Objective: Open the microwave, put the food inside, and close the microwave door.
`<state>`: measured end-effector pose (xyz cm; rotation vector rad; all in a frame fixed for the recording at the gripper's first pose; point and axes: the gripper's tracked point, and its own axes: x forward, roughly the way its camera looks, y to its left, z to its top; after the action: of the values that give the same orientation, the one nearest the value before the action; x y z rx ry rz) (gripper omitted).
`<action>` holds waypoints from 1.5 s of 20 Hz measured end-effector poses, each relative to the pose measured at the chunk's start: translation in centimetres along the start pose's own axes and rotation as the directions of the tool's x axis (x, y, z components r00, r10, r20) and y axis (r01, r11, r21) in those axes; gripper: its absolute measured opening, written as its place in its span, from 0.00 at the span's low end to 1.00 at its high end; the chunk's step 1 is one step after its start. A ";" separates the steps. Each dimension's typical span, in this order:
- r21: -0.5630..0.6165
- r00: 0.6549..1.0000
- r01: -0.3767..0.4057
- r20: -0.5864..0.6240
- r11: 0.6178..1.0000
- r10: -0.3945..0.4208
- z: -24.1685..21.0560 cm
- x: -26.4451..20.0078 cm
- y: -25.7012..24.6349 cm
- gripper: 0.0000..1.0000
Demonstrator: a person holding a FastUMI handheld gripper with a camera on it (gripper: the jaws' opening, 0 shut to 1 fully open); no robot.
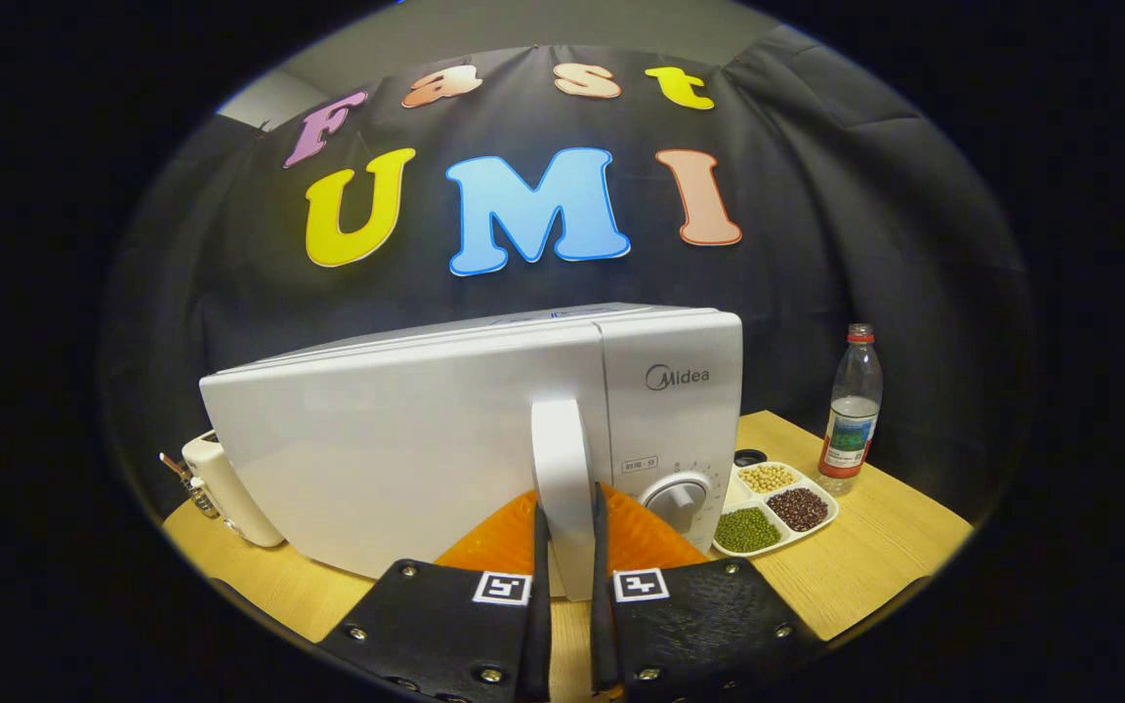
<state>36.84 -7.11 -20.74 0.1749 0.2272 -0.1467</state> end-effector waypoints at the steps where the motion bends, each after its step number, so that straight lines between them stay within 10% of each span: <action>1: 0.009 1.000 0.001 -0.003 1.000 -0.001 0.0 0.0 -0.1 0.16; 21: -0.025 0.997 -0.072 0.003 0.997 0.072 -0.3 -1.7 0.0 0.12; 30: -0.099 0.992 -0.124 -0.035 0.987 0.121 -2.0 -10.2 2.0 0.10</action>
<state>26.87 -3.52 -19.97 0.0898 0.2510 -0.0102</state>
